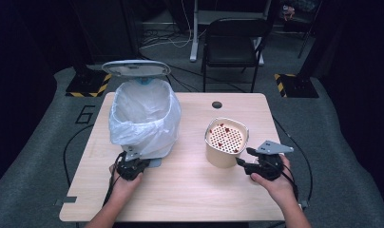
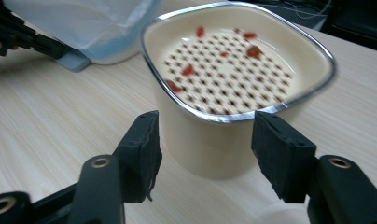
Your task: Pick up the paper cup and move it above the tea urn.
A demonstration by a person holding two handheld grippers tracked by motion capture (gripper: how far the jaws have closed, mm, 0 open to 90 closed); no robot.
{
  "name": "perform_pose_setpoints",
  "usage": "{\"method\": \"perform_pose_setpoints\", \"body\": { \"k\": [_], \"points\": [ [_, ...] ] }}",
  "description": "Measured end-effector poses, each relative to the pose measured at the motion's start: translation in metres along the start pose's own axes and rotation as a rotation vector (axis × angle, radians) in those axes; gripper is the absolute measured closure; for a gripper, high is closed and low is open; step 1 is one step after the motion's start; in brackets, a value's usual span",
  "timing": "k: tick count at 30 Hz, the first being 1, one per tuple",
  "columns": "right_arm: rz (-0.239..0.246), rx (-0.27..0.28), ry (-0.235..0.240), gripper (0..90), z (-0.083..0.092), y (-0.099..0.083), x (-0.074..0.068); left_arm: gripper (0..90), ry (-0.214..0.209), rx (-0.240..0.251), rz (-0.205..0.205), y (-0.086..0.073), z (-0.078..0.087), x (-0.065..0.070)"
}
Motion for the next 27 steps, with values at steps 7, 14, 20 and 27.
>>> {"method": "perform_pose_setpoints", "body": {
  "k": [7,14,20,27],
  "points": [
    [0.062,-0.010,0.036,46.1,-0.023,0.017,-0.017,90.0,0.001,0.001,-0.004,0.000,0.000,0.000],
    [0.059,-0.069,0.051,50.0,-0.047,0.014,-0.023,90.0,0.002,0.001,-0.002,0.000,0.000,0.000],
    [0.030,-0.115,0.080,58.7,-0.056,0.006,-0.026,90.0,0.002,0.000,-0.001,0.000,0.000,0.000],
    [0.015,-0.119,0.067,70.5,-0.059,0.008,-0.024,90.0,0.001,0.000,-0.003,0.000,0.000,0.000]
  ]
}}
Point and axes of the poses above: each handheld gripper's, and its own axes: z roughly backward along the jaws, y roughly out of its top, x roughly to its right, the point moved 10 cm from there along -z, roughly forward along the jaws, and after that the axes turned 10 degrees about x, right-handed, at the moved point
